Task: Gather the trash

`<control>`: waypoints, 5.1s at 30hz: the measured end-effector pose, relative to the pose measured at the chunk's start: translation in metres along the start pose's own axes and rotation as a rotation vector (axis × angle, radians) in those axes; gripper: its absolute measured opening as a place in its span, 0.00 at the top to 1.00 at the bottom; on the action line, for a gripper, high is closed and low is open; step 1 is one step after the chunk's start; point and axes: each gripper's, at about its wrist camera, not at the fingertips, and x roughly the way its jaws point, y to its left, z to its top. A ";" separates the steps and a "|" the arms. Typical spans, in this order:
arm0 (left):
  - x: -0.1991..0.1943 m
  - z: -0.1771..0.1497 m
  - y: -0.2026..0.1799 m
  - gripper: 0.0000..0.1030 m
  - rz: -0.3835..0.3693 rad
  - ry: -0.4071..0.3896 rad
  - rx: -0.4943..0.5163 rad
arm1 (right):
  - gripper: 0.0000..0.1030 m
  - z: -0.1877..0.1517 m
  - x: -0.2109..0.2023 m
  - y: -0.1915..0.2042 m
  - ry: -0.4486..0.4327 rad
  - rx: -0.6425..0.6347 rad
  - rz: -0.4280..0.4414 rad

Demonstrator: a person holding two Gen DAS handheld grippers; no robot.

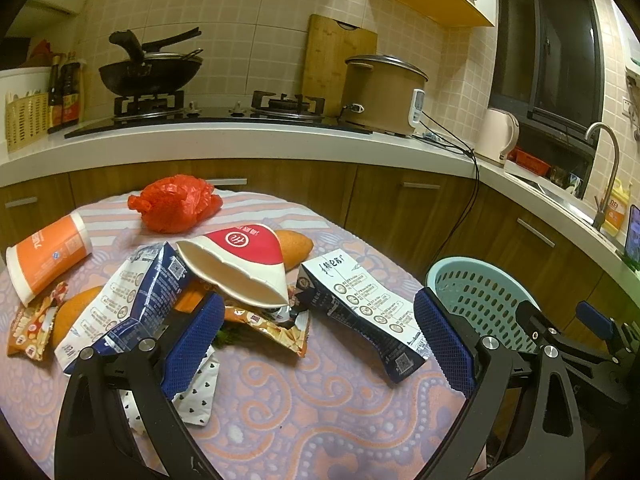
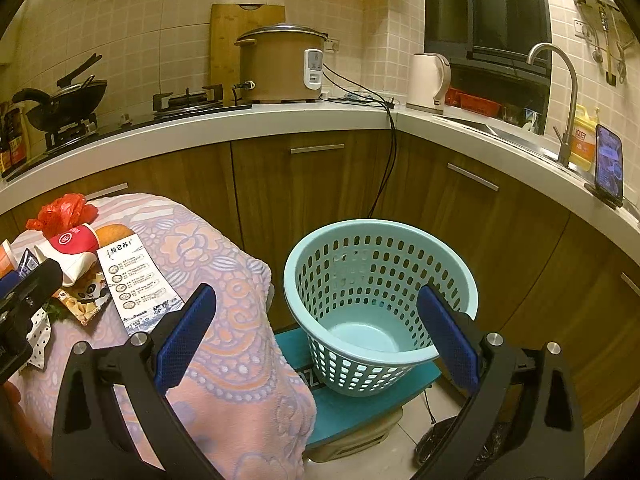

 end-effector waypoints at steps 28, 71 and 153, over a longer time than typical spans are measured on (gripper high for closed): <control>0.000 0.000 -0.001 0.10 0.003 -0.001 0.002 | 0.07 0.000 -0.002 0.003 -0.015 -0.008 0.005; -0.015 -0.002 0.161 0.13 0.123 0.205 -0.156 | 0.13 0.005 0.081 0.110 0.223 -0.338 0.453; 0.170 0.027 -0.152 0.28 -0.381 0.363 0.107 | 0.41 0.001 0.149 -0.135 0.345 0.010 0.197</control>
